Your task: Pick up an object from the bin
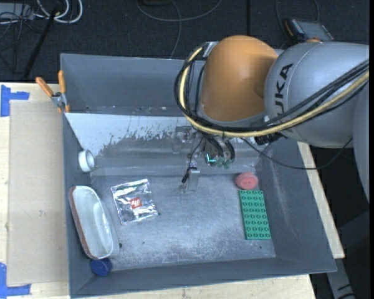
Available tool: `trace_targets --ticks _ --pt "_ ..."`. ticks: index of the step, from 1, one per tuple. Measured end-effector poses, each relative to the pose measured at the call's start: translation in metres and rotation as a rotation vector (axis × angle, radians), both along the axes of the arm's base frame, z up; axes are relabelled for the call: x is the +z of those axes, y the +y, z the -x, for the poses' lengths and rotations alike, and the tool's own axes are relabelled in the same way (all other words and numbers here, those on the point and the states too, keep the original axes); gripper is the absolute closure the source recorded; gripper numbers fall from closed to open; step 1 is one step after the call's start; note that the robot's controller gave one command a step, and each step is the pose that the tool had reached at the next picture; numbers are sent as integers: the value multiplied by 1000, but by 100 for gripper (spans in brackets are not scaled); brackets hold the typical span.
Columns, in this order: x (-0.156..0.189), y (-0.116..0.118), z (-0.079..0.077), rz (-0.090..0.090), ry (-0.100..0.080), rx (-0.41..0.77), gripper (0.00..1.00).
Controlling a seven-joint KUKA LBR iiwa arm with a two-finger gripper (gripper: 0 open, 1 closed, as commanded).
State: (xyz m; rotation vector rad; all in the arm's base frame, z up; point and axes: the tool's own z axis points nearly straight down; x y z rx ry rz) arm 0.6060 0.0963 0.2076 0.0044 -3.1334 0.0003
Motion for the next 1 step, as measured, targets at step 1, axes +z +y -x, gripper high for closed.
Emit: trace_targets --ticks 1 --pt "-143 85 33 -1 1 178 0"
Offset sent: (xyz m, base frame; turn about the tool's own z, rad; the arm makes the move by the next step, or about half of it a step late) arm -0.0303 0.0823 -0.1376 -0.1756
